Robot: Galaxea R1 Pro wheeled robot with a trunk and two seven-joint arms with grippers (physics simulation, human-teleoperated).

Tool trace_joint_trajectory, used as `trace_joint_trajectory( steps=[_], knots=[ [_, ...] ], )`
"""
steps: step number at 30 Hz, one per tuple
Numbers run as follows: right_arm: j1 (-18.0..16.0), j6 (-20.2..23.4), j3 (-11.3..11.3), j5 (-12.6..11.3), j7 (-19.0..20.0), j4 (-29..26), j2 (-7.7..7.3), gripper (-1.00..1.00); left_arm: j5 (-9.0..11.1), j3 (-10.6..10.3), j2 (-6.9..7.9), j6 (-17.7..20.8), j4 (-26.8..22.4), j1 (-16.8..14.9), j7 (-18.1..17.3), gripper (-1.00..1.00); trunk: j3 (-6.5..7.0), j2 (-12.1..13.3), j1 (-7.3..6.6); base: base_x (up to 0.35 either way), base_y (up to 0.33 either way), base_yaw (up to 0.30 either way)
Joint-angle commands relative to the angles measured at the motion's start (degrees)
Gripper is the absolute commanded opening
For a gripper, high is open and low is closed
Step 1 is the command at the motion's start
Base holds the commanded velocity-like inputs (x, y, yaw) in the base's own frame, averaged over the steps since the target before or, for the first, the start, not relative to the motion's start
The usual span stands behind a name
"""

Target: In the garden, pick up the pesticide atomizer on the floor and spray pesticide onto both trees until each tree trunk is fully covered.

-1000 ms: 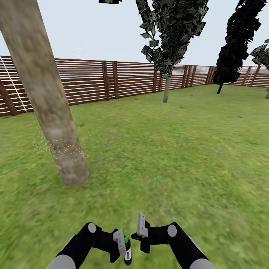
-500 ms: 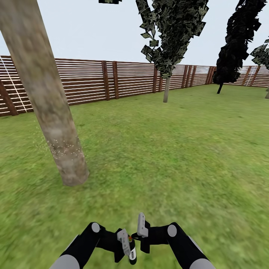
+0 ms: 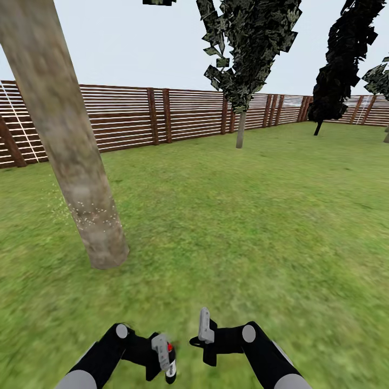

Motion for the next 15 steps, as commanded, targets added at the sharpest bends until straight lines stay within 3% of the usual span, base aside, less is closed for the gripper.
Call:
trace_joint_trajectory(
  steps=[1,6,7,9,12,14,15],
  knots=[
    [0.0,-0.3,0.0,0.4,0.0,-0.1,0.02,-1.0,-1.2,0.3,1.66,-0.6,-0.1,0.2,-0.1,-1.0,-0.05,0.0,-0.01,0.0,0.0,0.0],
    [0.0,-0.3,0.0,0.5,0.0,0.0,0.0,-1.0,-3.6,0.3,7.6,-0.6,-0.1,0.4,-0.1,-1.0,-0.05,0.0,-0.01,0.0,0.0,0.0],
    [0.0,-0.3,0.0,0.5,0.0,0.0,-0.03,1.0,-4.0,0.3,9.18,-0.6,-0.1,0.4,-0.1,-1.0,-0.05,0.0,-0.01,0.0,0.0,0.0],
    [0.0,-0.3,-0.1,0.5,0.0,0.1,-0.06,1.0,-4.2,0.4,11.78,-0.6,-0.1,0.5,-0.1,-1.0,-0.05,0.0,-0.01,0.0,0.0,0.0],
    [0.0,-0.3,-0.3,0.6,-0.3,0.3,-0.09,1.0,-3.6,1.5,12.83,-0.4,-0.2,0.5,2.8,-1.0,-0.05,0.0,-0.01,0.0,0.0,0.0],
    [0.1,-0.3,-0.5,0.7,-4.0,1.4,-1.07,1.0,-2.8,6.2,12.7,-0.3,-0.1,0.5,11.4,-1.0,-0.05,0.0,-0.01,0.0,0.0,0.0],
    [0.2,-0.3,-0.5,0.7,-8.2,3.6,-2.24,1.0,-2.3,9.1,12.41,-0.3,0.8,0.5,15.7,-1.0,-0.05,0.0,-0.01,0.0,0.0,0.0]
  ],
)
